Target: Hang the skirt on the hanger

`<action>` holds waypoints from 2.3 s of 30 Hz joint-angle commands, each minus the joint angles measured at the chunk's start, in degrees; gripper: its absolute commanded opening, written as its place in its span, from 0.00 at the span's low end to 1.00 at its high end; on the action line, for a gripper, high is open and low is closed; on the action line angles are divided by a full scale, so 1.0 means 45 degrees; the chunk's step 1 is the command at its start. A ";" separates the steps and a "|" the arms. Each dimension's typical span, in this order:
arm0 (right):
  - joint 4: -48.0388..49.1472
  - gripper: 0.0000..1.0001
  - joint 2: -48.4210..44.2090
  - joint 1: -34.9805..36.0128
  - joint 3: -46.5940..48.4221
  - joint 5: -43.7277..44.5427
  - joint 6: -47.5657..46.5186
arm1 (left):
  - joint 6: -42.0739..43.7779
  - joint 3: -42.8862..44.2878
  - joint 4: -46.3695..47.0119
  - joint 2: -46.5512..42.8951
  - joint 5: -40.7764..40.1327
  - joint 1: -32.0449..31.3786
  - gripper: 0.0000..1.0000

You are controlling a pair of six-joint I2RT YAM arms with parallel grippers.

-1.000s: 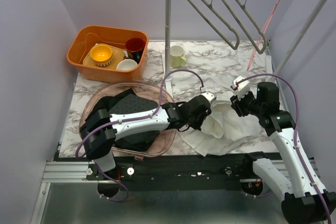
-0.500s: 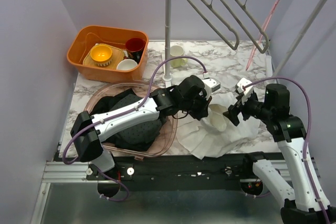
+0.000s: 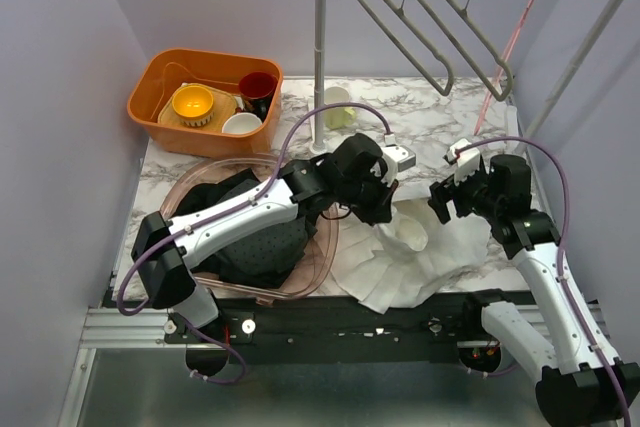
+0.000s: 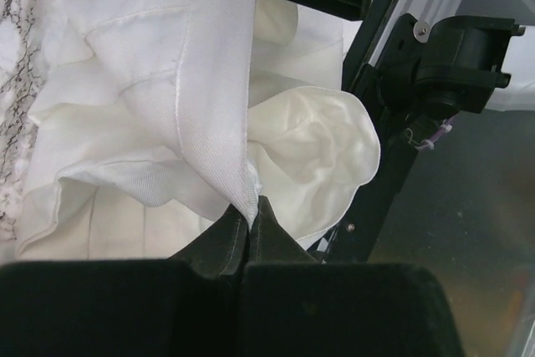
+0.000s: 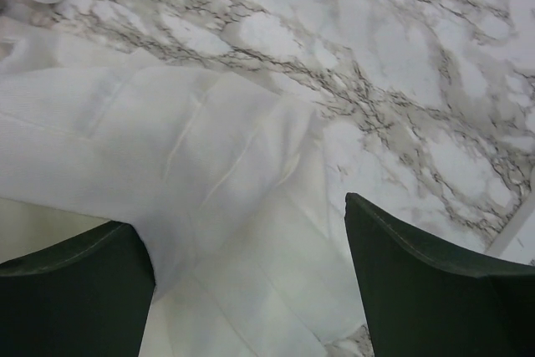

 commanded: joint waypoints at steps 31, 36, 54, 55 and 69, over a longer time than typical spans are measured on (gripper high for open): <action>-0.1209 0.97 0.1591 -0.7386 0.1377 -0.2012 -0.3703 | 0.1386 -0.0200 -0.0492 0.1190 -0.0827 0.2292 0.00; -0.3579 1.00 0.0363 -0.7386 0.2548 -0.4516 -0.4525 | 0.0856 -0.0261 0.0154 0.1271 0.1149 0.2174 0.00; -0.6823 0.98 0.1802 -0.7386 1.0065 -0.6722 -0.1988 | 0.0934 -0.1355 0.0565 -0.0018 0.1892 0.1940 0.00; -0.6882 0.97 0.1998 -0.7386 1.1017 -0.6839 -0.1831 | 0.0934 -0.1374 0.0546 -0.0038 0.1912 0.1940 0.00; -0.5887 0.91 0.6977 -0.5260 1.8013 -0.6199 0.1021 | 0.0894 -0.1472 0.0838 -0.0097 0.2166 0.1940 0.00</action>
